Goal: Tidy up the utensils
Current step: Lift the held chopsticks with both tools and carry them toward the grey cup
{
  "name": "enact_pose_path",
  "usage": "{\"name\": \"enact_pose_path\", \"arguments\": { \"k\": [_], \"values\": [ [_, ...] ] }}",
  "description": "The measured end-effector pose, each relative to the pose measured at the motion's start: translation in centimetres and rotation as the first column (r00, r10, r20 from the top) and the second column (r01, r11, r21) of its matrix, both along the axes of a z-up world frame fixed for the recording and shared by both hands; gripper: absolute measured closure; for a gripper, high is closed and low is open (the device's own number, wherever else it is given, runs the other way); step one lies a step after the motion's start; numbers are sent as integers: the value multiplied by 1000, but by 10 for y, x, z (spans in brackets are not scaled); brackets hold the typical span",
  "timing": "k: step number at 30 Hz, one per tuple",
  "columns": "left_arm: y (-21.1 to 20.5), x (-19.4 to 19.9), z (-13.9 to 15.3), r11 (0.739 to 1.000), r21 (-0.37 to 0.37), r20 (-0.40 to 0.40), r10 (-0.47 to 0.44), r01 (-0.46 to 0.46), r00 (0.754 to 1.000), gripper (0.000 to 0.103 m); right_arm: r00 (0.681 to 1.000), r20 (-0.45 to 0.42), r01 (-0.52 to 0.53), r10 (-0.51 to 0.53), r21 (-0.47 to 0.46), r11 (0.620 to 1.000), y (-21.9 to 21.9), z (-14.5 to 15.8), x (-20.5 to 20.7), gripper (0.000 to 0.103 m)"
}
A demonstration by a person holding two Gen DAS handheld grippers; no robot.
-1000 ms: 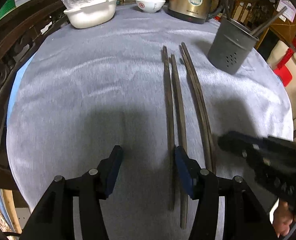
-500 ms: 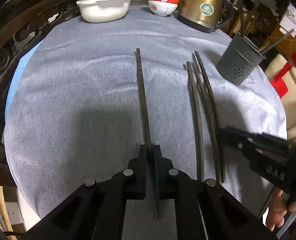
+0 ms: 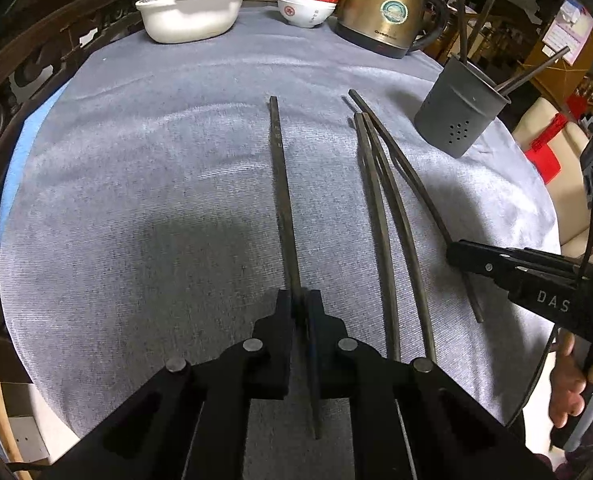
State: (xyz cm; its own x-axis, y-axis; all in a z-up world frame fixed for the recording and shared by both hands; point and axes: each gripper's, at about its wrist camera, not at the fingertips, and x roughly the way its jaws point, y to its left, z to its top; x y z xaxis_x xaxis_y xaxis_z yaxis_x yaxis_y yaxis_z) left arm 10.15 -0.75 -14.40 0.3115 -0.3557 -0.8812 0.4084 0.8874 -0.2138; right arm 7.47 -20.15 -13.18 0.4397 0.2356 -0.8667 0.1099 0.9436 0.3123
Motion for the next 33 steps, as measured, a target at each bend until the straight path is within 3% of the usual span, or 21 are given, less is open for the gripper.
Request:
{"name": "enact_pose_path", "arguments": {
  "k": [6, 11, 19, 23, 24, 27, 33],
  "values": [
    [-3, 9, -1, 1000, -17, -20, 14, -14, 1000, 96, 999, 18, -30, 32, -90, 996, 11, 2, 6, 95],
    [0, 5, 0, 1000, -20, -24, 15, -15, 1000, 97, 1000, -6, -9, 8, -35, 999, 3, 1, 1, 96],
    [-2, -21, 1, 999, -13, -47, -49, 49, 998, 97, 992, -126, 24, -18, 48, 999, -13, -1, -34, 96],
    [-5, -10, 2, 998, 7, -70, -60, 60, 996, 96, 991, -131, 19, -12, 56, 998, -16, -2, -38, 94],
    [-7, -3, 2, 998, 24, -72, -50, 52, 996, 94, 991, -131, 21, -14, 51, 998, -18, -1, -35, 93],
    [-13, 22, 4, 999, 35, -72, -25, 28, 997, 68, 994, -105, 32, -31, 0, 1000, -22, 1, -17, 84],
    [-26, 60, 4, 999, 51, -67, -8, 12, 998, 68, 997, -52, 51, -54, -55, 997, -25, 5, 29, 78]
  ]
}}
